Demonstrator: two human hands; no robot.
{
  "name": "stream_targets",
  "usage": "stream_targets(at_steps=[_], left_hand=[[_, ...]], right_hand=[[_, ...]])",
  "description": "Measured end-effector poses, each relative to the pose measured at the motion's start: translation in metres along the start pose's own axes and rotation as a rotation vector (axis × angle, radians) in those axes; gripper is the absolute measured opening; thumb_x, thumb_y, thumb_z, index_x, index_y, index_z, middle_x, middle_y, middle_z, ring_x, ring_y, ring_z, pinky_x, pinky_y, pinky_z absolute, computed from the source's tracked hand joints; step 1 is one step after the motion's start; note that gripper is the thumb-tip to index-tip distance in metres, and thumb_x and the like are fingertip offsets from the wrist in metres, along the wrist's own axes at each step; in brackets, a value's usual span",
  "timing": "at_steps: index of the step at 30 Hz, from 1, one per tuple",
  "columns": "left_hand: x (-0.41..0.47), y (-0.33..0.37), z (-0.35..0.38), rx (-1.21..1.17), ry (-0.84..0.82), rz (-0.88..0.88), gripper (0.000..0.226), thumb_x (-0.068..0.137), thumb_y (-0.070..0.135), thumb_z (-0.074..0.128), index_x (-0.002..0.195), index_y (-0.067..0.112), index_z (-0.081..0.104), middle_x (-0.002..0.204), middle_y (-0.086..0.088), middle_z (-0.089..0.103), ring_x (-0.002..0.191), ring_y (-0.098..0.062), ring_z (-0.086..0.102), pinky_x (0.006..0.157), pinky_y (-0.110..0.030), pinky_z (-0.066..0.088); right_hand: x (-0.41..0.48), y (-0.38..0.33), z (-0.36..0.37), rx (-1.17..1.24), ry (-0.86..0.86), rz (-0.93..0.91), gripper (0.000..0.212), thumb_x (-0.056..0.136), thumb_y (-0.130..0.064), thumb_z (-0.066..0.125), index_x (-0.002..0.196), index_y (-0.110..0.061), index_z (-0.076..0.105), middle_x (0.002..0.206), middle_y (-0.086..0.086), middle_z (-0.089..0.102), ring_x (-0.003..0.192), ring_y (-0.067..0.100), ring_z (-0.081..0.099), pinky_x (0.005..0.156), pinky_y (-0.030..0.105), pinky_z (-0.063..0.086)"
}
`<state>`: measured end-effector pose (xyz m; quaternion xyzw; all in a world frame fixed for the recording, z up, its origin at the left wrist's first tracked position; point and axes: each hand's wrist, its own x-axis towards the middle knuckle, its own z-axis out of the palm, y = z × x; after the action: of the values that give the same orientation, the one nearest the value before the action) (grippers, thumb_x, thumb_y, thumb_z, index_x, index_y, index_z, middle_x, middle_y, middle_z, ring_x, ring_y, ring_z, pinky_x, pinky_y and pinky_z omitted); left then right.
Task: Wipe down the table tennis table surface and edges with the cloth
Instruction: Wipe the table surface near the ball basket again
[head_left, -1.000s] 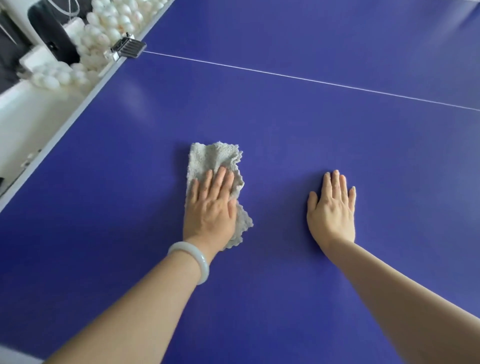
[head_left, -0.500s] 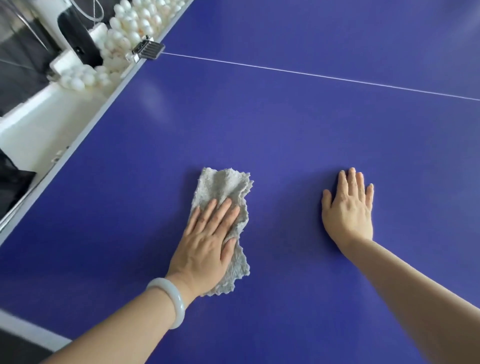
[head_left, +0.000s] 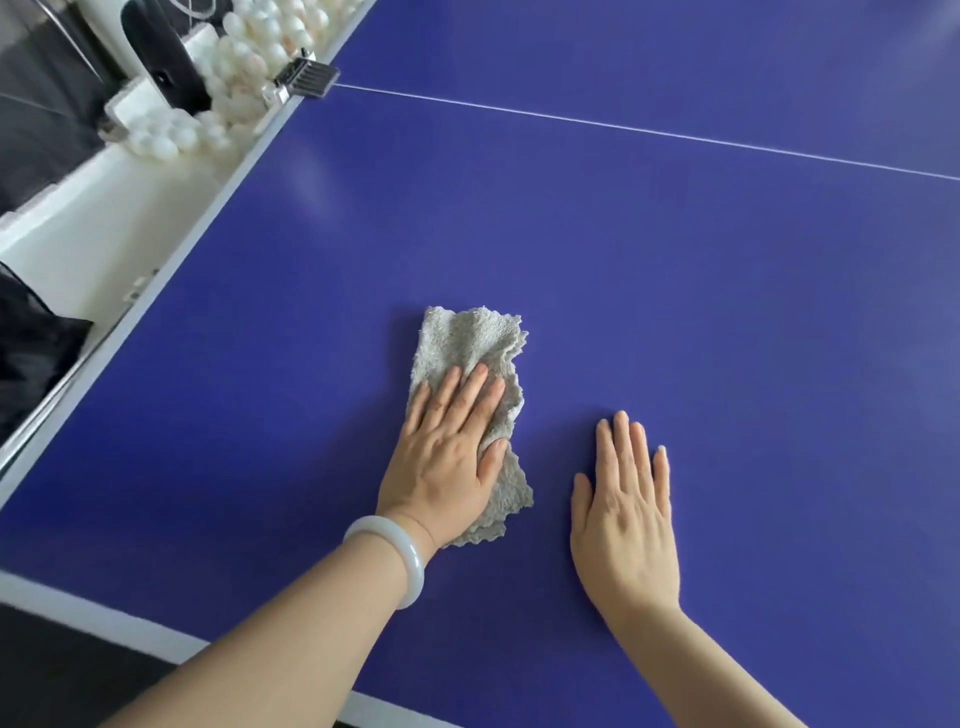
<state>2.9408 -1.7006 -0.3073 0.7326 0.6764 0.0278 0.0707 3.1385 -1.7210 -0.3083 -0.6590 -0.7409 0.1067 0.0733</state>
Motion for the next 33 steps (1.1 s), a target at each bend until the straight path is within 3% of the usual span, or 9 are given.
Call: stream_targets(at_steps=[5,9,13,17,19,21,26,29,33], left_hand=[[-0.037,0.043,0.006,-0.082,0.056,-0.071,0.056,0.103,0.034,0.021,0.158,0.024,0.015,0.165,0.005,0.004,0.152,-0.020,-0.002,0.122,-0.048,0.005],[-0.103,0.070,0.018,-0.121,0.025,0.138,0.056,0.103,0.035,0.028,0.157,0.022,0.020,0.165,0.003,0.009,0.152,-0.021,0.001,0.121,-0.049,0.013],[-0.107,0.001,0.004,0.024,0.047,0.299,0.054,0.102,0.034,0.024,0.155,0.022,0.027,0.162,0.000,0.023,0.150,-0.025,0.019,0.120,-0.049,0.021],[-0.095,-0.095,-0.010,-0.008,0.068,-0.242,0.057,0.101,0.035,0.012,0.157,0.023,0.016,0.164,0.002,0.014,0.152,-0.022,0.011,0.122,-0.047,0.011],[-0.097,-0.095,-0.010,-0.010,0.081,-0.439,0.056,0.103,0.035,0.013,0.158,0.021,0.015,0.165,0.002,0.008,0.152,-0.022,0.006,0.123,-0.047,0.006],[-0.103,-0.056,-0.006,-0.014,0.113,-0.484,0.056,0.103,0.036,0.015,0.158,0.020,0.016,0.165,0.001,0.011,0.152,-0.025,0.008,0.122,-0.049,0.006],[-0.145,0.055,0.014,-0.119,0.073,-0.050,0.057,0.103,0.037,0.028,0.157,0.018,0.021,0.165,-0.001,0.010,0.152,-0.025,0.003,0.120,-0.054,0.015],[-0.150,0.036,0.015,-0.086,0.023,0.134,0.056,0.105,0.040,0.021,0.158,0.022,0.014,0.166,0.004,0.002,0.152,-0.019,-0.004,0.121,-0.049,0.015],[-0.145,-0.046,0.006,-0.023,0.052,0.033,0.054,0.105,0.039,0.012,0.157,0.025,0.008,0.165,0.006,0.001,0.152,-0.018,-0.002,0.121,-0.049,0.015]], right_hand=[[0.001,0.003,-0.003,0.012,-0.027,0.023,0.057,0.105,-0.029,0.025,0.158,-0.011,0.013,0.166,-0.001,0.002,0.152,0.010,-0.006,0.124,0.034,-0.007],[0.000,0.001,-0.005,0.019,-0.022,0.030,0.056,0.105,-0.026,0.030,0.157,-0.010,0.017,0.166,0.000,0.006,0.152,0.011,-0.003,0.124,0.031,-0.007],[-0.001,-0.001,-0.005,0.002,0.008,0.030,0.056,0.105,-0.027,0.030,0.157,-0.010,0.020,0.165,0.001,0.010,0.153,0.014,0.002,0.124,0.031,-0.006],[-0.002,-0.002,-0.003,-0.008,0.020,0.047,0.057,0.105,-0.029,0.028,0.157,-0.012,0.018,0.166,-0.001,0.008,0.153,0.013,0.000,0.123,0.030,-0.007],[-0.002,-0.003,-0.002,-0.021,0.021,0.051,0.057,0.105,-0.029,0.028,0.157,-0.012,0.017,0.166,0.000,0.008,0.153,0.014,0.001,0.123,0.031,-0.007],[-0.002,-0.004,-0.002,-0.029,0.025,0.050,0.057,0.105,-0.029,0.028,0.157,-0.011,0.018,0.166,0.000,0.009,0.153,0.014,0.001,0.124,0.032,-0.006],[-0.004,-0.005,-0.002,-0.041,0.017,0.044,0.057,0.105,-0.031,0.028,0.157,-0.011,0.018,0.166,0.001,0.009,0.153,0.015,0.002,0.124,0.033,-0.005],[-0.003,-0.004,-0.003,-0.069,0.001,0.024,0.059,0.105,-0.032,0.026,0.158,-0.009,0.014,0.166,0.003,0.006,0.153,0.017,0.000,0.124,0.034,-0.005],[-0.006,-0.005,-0.003,-0.134,-0.031,0.019,0.060,0.105,-0.032,0.022,0.158,-0.007,0.008,0.166,0.006,0.001,0.153,0.019,-0.006,0.124,0.036,-0.008]])
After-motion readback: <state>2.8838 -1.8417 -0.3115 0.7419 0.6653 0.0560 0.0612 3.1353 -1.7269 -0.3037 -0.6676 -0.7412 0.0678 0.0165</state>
